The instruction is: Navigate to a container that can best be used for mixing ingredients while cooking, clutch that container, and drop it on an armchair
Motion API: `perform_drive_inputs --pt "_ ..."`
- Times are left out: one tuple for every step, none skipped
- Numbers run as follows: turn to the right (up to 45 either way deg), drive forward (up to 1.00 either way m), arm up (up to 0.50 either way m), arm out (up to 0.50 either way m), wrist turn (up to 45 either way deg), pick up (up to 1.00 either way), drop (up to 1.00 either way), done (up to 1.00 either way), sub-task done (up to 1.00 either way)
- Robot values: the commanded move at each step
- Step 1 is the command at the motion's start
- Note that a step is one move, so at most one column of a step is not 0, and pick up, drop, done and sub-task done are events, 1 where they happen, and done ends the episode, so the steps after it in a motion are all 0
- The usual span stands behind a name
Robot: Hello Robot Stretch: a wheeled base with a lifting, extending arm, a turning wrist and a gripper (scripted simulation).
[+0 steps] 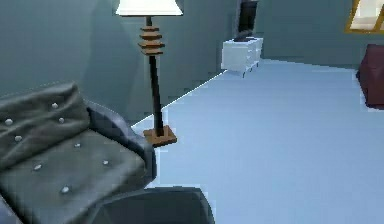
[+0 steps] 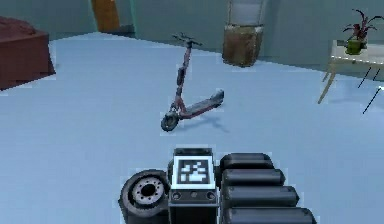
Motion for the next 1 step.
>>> perform_drive_inputs --pt "0.0 0.55 0.0 0.0 0.0 0.0 0.0 0.0 0.0"
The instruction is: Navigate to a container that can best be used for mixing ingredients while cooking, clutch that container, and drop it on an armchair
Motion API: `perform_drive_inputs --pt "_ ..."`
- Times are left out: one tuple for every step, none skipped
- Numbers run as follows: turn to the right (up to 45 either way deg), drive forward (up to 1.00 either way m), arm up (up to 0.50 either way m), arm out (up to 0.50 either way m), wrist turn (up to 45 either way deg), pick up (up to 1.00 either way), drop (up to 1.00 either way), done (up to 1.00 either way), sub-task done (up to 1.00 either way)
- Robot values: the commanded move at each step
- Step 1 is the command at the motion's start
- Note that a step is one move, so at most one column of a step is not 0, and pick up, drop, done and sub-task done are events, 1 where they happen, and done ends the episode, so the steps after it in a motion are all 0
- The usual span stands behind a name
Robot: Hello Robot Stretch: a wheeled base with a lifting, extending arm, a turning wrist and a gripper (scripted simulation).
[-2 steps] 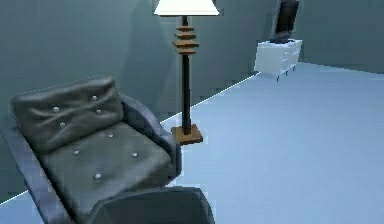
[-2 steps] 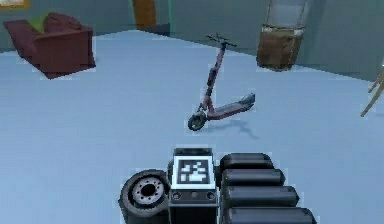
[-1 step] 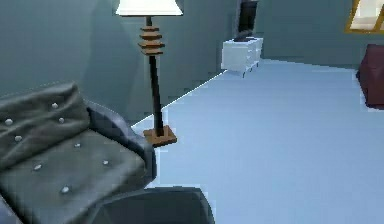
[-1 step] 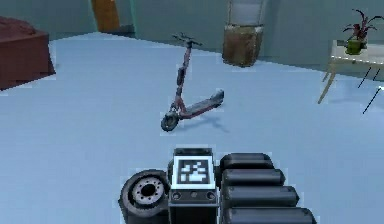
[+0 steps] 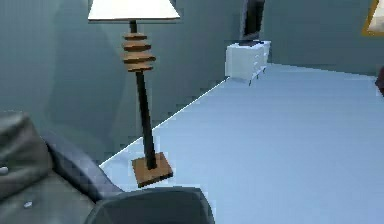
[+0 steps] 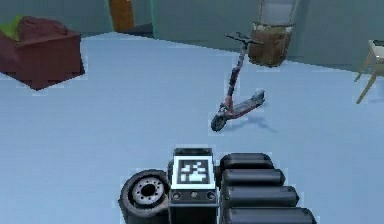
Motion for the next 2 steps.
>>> perform_drive_inputs --pt "-45.0 0.0 0.0 0.0 0.0 0.0 0.0 0.0 0.0" --pt "-45.0 0.0 0.0 0.0 0.0 0.0 0.0 0.0 0.0"
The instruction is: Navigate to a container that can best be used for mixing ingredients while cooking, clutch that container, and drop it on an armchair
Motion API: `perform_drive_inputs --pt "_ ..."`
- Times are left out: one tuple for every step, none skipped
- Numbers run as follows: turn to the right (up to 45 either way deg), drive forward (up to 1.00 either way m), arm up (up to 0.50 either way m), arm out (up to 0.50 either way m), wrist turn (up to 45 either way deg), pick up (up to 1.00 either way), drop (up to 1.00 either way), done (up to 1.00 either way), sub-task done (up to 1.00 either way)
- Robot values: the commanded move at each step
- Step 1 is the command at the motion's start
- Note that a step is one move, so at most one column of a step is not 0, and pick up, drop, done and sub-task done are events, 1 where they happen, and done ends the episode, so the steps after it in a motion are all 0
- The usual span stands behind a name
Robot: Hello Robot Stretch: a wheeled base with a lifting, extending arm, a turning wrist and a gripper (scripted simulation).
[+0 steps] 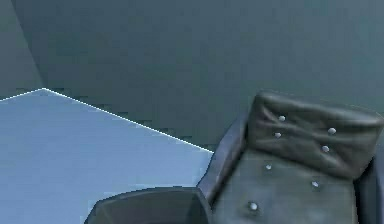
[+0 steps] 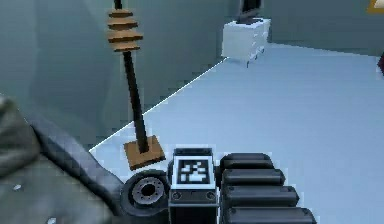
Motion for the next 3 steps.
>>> perform_drive_inputs --pt "-21.0 0.0 0.0 0.0 0.0 0.0 0.0 0.0 0.0" --pt "45.0 0.0 0.0 0.0 0.0 0.0 0.0 0.0 0.0" --pt "45.0 0.0 0.0 0.0 0.0 0.0 0.0 0.0 0.0"
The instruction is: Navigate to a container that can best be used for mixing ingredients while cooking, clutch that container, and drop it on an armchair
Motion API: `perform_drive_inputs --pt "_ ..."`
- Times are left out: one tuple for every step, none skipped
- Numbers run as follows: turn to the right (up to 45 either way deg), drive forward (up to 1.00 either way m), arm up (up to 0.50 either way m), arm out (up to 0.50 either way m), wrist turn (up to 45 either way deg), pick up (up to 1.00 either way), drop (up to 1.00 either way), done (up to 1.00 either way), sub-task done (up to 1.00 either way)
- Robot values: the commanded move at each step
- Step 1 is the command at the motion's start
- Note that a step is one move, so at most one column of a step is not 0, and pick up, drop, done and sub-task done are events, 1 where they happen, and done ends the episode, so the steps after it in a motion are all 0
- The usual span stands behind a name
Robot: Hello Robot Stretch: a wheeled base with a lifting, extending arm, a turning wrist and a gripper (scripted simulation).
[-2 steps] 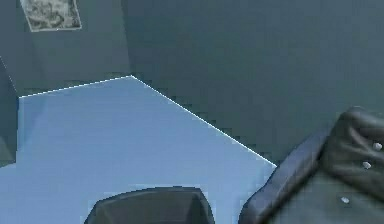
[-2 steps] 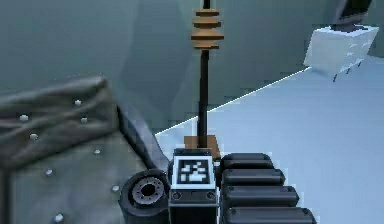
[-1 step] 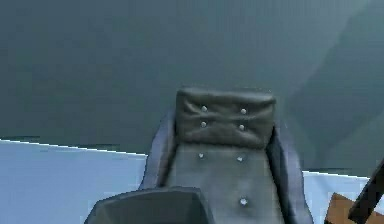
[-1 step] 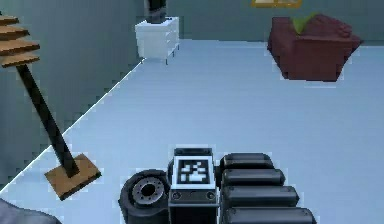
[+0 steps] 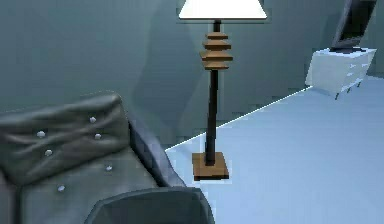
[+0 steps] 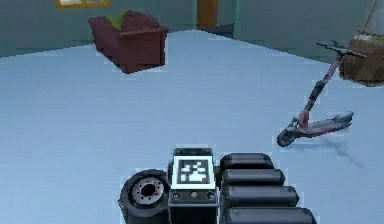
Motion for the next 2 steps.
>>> perform_drive_inputs --pt "18.0 0.0 0.0 0.0 0.0 0.0 0.0 0.0 0.0" --pt "3.0 0.0 0.0 0.0 0.0 0.0 0.0 0.0 0.0"
